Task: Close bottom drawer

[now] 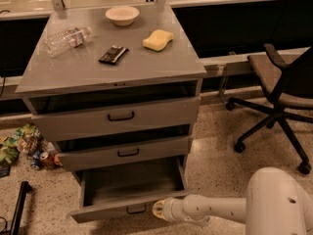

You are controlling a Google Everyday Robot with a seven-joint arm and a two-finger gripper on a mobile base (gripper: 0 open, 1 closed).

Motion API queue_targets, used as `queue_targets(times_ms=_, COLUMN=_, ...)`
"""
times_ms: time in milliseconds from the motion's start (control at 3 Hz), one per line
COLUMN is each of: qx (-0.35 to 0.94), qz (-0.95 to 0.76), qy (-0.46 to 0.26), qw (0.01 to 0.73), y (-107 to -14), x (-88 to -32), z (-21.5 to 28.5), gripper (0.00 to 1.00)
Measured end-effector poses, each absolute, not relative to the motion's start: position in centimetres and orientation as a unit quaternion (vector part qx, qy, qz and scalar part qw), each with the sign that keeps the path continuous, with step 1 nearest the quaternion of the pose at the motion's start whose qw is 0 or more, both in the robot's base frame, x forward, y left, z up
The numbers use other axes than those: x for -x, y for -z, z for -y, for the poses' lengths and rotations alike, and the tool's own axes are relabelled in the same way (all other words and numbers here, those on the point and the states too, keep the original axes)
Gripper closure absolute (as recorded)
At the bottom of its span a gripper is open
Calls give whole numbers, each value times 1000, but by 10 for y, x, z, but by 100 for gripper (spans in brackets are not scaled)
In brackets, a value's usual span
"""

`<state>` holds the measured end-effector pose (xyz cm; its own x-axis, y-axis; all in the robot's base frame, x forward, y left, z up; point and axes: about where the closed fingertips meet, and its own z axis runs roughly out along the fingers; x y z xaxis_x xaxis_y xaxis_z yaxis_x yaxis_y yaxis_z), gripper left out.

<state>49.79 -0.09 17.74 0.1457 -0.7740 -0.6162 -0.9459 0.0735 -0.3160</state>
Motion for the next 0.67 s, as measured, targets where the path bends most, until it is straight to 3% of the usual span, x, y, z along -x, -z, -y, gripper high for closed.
queue_targets(times_ms=667, qx=675, qz=-636, qy=-96, qw=362, y=-163, x=-521, z=4, gripper=100)
